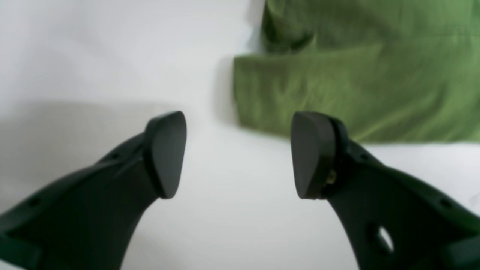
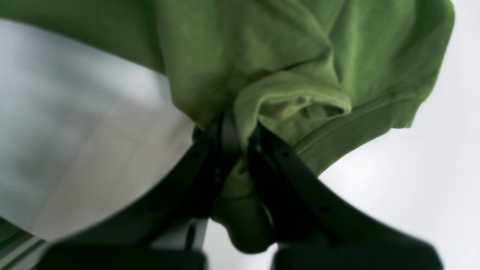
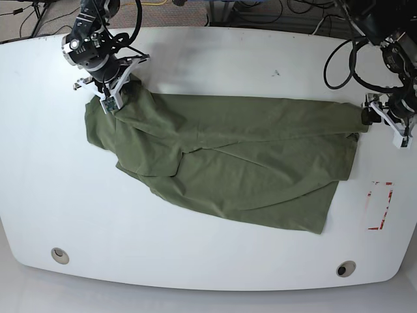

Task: Layout the t-shirt on the table in an organized manner, then fold the t-shirt properly
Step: 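Release the left gripper and regrasp the t-shirt edge beside it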

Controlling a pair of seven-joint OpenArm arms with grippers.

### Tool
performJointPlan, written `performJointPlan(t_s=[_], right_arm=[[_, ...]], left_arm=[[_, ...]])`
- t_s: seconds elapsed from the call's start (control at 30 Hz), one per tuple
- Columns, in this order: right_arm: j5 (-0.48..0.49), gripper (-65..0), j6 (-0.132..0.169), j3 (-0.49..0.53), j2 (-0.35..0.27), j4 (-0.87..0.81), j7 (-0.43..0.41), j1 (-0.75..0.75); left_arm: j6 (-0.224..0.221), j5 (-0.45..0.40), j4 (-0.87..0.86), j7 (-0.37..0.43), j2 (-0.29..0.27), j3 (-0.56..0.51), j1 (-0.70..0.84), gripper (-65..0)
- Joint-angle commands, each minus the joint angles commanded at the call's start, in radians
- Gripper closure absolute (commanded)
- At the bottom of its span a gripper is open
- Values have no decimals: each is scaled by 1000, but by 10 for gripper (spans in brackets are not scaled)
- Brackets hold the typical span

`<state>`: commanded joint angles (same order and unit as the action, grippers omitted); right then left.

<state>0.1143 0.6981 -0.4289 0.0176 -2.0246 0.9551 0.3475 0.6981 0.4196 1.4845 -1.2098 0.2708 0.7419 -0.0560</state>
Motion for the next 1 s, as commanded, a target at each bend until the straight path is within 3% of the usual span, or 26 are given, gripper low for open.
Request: performJointPlan(t_s=[0.33,0.7,0.8,1.0], right_arm=[[0,-3,0,-3,14,0,0,-3],[0,-3,0,-3,17,-2,0,-3],[0,-3,0,-3,17,-2,0,-5],[0,-3,0,-3,17,-2,0,-5]], left_arm=[[0,-60,-115,135,6,-86,-18,-399],[0,-66,-130,137,3,-121,-21,-385],[0,-68,-132,137,3,-135,-21,-317],[0,-68,-132,137,3,-140,-21,-61]])
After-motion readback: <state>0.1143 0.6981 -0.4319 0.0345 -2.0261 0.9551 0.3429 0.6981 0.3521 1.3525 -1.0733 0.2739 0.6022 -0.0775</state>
